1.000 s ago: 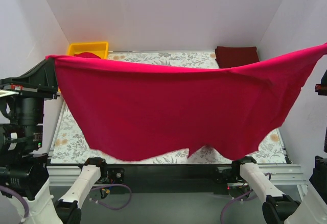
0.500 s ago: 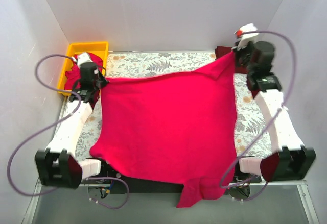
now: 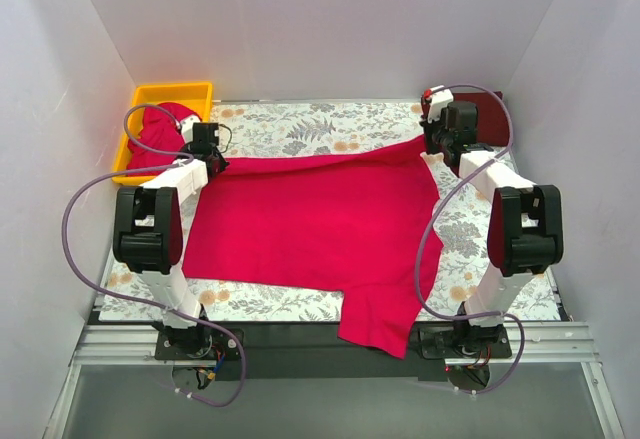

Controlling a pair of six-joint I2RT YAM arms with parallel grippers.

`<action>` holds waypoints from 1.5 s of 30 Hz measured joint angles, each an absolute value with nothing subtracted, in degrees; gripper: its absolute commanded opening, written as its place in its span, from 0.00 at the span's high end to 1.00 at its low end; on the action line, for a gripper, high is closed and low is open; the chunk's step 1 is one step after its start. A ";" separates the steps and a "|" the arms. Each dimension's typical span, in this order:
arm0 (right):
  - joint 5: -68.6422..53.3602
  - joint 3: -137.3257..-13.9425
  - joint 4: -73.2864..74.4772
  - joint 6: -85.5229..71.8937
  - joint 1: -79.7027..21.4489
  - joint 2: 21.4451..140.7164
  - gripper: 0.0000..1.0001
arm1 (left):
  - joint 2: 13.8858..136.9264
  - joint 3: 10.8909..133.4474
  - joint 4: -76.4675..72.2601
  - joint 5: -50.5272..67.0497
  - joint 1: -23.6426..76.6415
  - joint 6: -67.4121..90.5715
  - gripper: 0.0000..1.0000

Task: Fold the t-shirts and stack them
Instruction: Flatten the tshirt out, then fold the tshirt

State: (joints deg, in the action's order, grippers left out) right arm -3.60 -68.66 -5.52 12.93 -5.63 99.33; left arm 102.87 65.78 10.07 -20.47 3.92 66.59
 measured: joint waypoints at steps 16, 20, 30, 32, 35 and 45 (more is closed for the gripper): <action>0.08 -70.85 4.69 4.54 -5.58 95.83 0.99 | 104.60 72.29 14.20 -19.33 2.66 66.57 1.00; 1.06 -70.85 9.34 2.39 -5.61 92.47 0.99 | 104.60 73.95 16.58 -18.96 1.91 67.13 1.00; 1.10 -65.08 17.06 -5.15 -5.76 85.43 0.99 | 104.79 75.29 21.89 -17.87 0.62 68.45 1.00; 1.08 -63.29 18.00 -6.37 -6.04 84.31 0.99 | 104.79 75.40 22.41 -17.76 0.62 68.45 1.00; 0.99 -60.80 19.79 -7.94 -6.48 82.85 0.99 | 104.79 75.40 22.96 -17.54 0.60 68.45 1.00; 0.71 -52.90 21.30 -10.87 -6.76 82.11 0.99 | 108.73 74.32 23.07 -18.46 0.54 68.47 1.00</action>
State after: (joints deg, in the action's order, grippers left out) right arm 0.71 -52.90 21.30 -10.87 -6.76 82.11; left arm 108.73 74.32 23.07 -18.46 0.54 68.47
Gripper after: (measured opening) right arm 0.022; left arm 0.023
